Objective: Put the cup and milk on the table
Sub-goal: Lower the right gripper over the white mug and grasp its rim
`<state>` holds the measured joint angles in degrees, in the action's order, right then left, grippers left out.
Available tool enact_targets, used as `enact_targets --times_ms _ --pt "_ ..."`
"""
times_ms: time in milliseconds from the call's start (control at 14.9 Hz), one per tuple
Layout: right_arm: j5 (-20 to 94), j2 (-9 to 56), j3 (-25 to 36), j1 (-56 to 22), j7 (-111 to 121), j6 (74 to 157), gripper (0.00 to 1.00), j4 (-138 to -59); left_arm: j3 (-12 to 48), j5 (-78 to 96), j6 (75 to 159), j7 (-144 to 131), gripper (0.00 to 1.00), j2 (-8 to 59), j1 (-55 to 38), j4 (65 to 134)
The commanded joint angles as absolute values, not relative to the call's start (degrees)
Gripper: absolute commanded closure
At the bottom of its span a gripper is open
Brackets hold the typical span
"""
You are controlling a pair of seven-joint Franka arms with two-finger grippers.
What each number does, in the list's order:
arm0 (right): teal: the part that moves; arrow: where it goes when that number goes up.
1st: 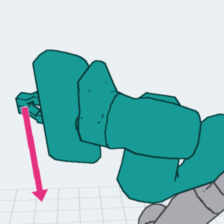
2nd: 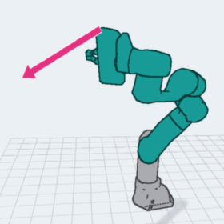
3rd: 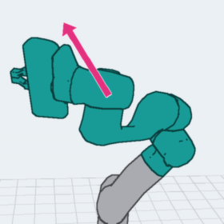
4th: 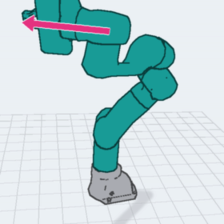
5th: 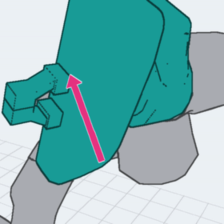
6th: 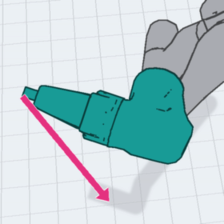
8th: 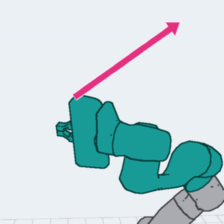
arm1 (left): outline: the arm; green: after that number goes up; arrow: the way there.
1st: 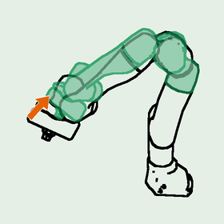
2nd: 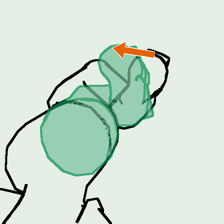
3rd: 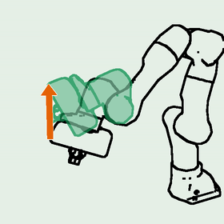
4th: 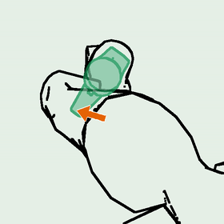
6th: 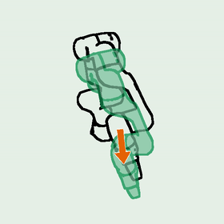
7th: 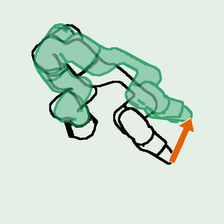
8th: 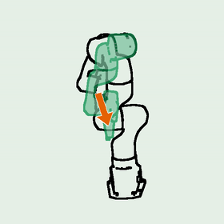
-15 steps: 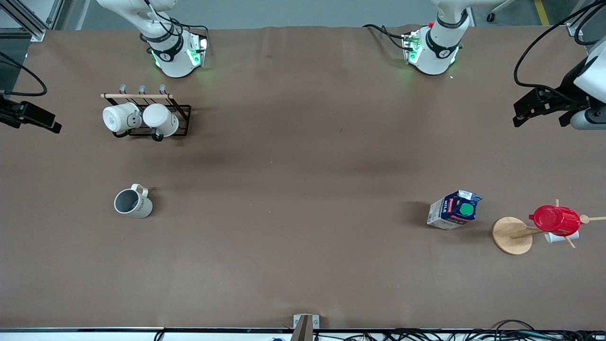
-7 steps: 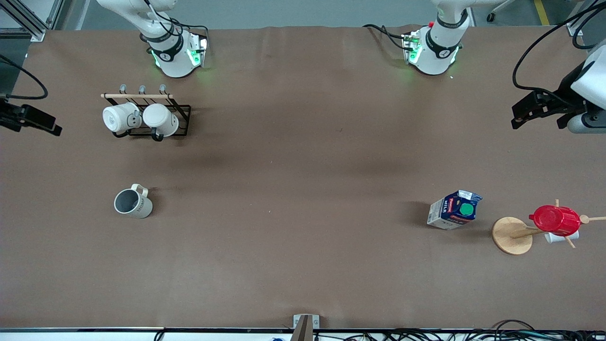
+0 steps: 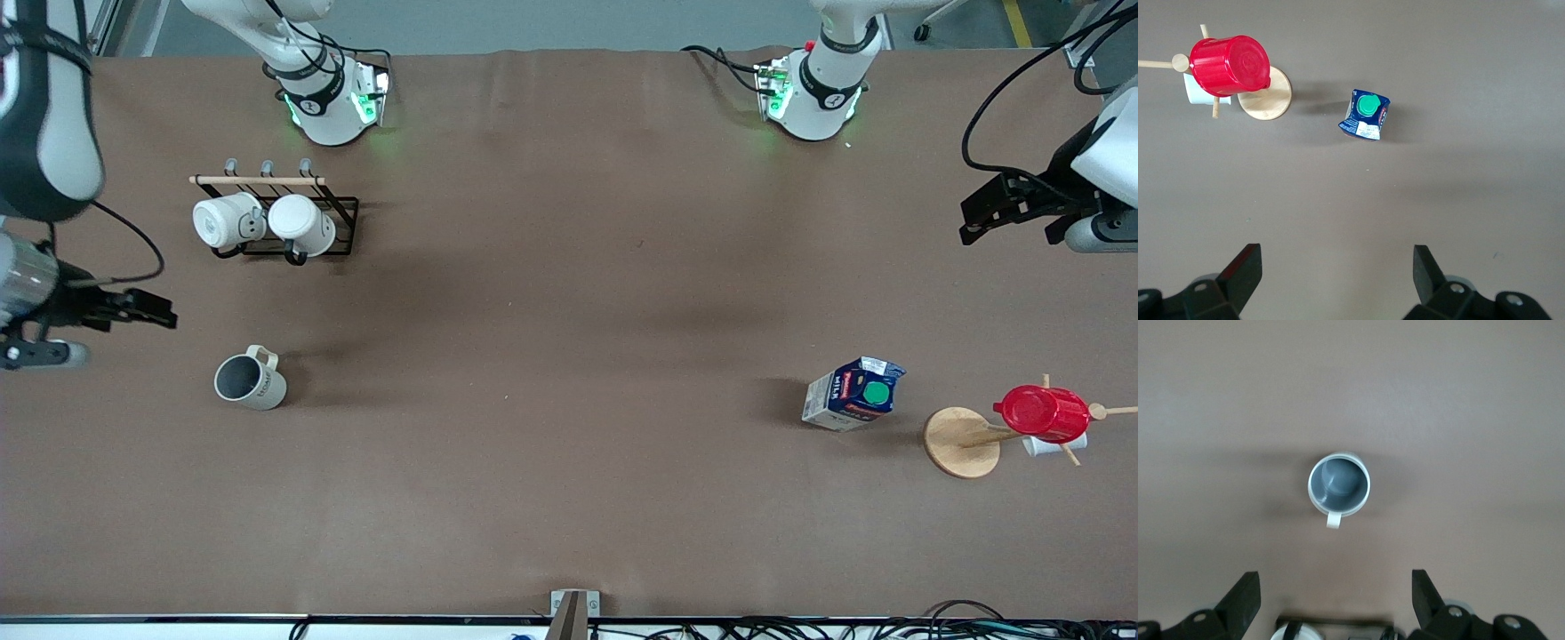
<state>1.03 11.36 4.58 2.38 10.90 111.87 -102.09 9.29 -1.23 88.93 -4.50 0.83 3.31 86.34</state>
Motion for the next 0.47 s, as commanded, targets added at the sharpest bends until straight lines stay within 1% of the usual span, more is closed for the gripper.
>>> enact_targets --times_ms 0,403 --pt "1.1 12.1 4.1 3.3 14.2 122.6 0.0 -109.5 9.3 -0.6 90.3 -3.6 0.0 1.1 3.7 86.0" --pt "1.1 19.5 4.1 3.8 19.1 142.4 0.0 -117.1 9.2 -0.6 91.3 -3.7 0.0 1.8 3.7 86.0"
